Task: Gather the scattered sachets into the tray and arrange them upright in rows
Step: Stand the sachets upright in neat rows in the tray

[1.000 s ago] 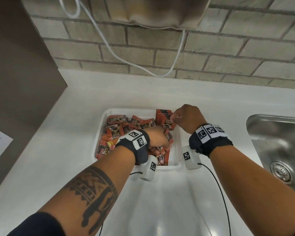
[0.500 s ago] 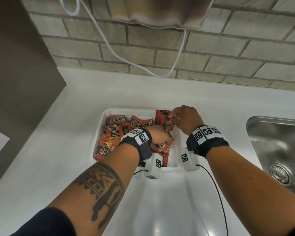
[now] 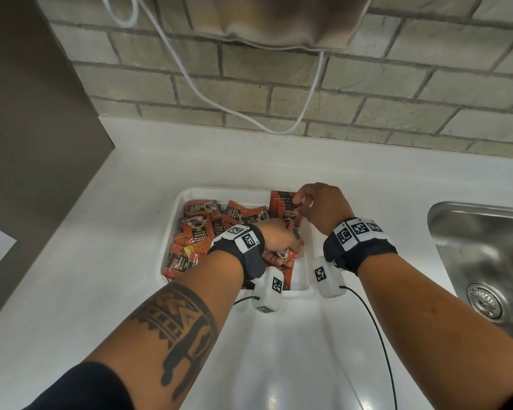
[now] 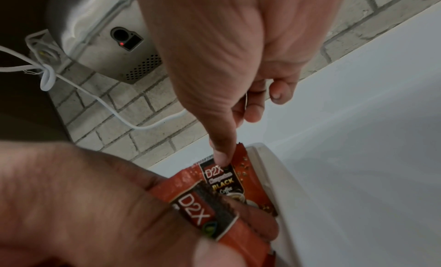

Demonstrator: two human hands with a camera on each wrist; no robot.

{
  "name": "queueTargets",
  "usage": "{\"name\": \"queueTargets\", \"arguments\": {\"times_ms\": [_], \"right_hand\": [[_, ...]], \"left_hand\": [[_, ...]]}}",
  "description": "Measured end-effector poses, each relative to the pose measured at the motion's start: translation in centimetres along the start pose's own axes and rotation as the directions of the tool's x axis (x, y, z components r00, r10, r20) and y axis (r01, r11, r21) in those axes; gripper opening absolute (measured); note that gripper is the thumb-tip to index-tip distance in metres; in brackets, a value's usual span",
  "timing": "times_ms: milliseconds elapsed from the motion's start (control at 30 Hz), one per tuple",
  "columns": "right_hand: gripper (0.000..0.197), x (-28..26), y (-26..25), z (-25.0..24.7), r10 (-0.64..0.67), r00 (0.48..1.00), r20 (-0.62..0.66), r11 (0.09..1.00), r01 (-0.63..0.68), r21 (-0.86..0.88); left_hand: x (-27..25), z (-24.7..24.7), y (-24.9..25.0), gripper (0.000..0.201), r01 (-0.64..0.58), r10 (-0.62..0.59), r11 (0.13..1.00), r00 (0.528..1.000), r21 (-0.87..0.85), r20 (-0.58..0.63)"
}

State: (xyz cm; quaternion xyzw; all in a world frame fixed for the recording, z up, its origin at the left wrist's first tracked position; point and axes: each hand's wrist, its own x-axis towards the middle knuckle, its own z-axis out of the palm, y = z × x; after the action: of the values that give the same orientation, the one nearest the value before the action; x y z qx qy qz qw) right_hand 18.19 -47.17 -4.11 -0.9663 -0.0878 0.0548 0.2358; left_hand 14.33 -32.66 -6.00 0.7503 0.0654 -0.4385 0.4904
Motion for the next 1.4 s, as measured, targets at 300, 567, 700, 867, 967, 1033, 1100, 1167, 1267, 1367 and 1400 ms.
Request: {"name": "queueTargets", "arguments": {"times_ms": [300, 567, 700, 867, 967, 1033, 1100, 1167, 1267, 1367, 1400], "right_hand": [[0.014, -0.8, 0.0, -0.4, -0.022, 0.999, -0.034, 0.999, 0.024, 0.033], [0.004, -3.3, 0.1, -1.3, -0.004, 0.998, 0.068, 0.991, -0.005, 0.132], [0.014, -4.1, 0.3, -1.6, 0.022, 0.985, 0.170, 0.973, -0.060, 0.223], [0.011, -3.9, 0.6, -2.2, 0.042, 0.988, 0.152, 0.960, -0.082, 0.267], [0.005, -3.6, 0.6, -2.4, 0.042, 0.992, 0.119, 0.952, -0.076, 0.297], [0.006, -3.3, 0.6, -2.7, 0.046, 0.996, 0.077, 0.954, -0.066, 0.294], [0.005, -2.9, 0.6, -2.9, 0.045, 0.998, 0.033, 0.963, -0.052, 0.265], [0.006, -2.6, 0.6, -2.9, 0.034, 0.999, 0.014, 0.976, -0.036, 0.213], [0.008, -2.4, 0.7, -2.7, 0.006, 1.000, 0.003, 0.987, -0.007, 0.161], [0.011, -2.4, 0.6, -2.5, -0.014, 0.999, -0.033, 0.994, 0.017, 0.112], [0.012, -2.4, 0.6, -2.4, -0.020, 0.998, -0.055, 0.994, 0.026, 0.102]], "left_hand": [[0.2, 0.1, -0.5, 0.019, -0.008, 0.008, 0.997, 1.000, -0.079, -0.005], [-0.5, -0.8, -1.3, 0.028, -0.093, 0.083, 0.945, 0.996, -0.315, -0.046], [-0.8, -1.2, -1.6, 0.038, -0.181, 0.181, 0.915, 0.983, -0.360, -0.034], [-0.9, -1.2, -1.8, 0.031, -0.289, 0.290, 0.886, 0.956, -0.362, -0.054], [-1.1, -1.2, -1.9, 0.037, -0.291, 0.288, 0.893, 0.956, -0.344, -0.062], [-1.5, -1.2, -1.9, 0.039, -0.224, 0.213, 0.930, 0.974, -0.290, -0.070], [-1.9, -1.4, -1.8, 0.033, -0.112, 0.101, 0.982, 0.992, -0.153, -0.073], [-2.3, -1.6, -1.7, 0.030, -0.031, 0.030, 1.000, 0.999, -0.005, -0.044], [-2.7, -1.4, -1.1, 0.026, -0.003, 0.002, 0.997, 1.000, 0.081, 0.005], [-2.7, -1.2, -0.7, 0.018, 0.008, -0.011, 0.989, 1.000, 0.145, 0.022], [-2.7, -1.1, -0.7, 0.020, 0.024, -0.030, 0.982, 0.999, 0.185, 0.030]]}}
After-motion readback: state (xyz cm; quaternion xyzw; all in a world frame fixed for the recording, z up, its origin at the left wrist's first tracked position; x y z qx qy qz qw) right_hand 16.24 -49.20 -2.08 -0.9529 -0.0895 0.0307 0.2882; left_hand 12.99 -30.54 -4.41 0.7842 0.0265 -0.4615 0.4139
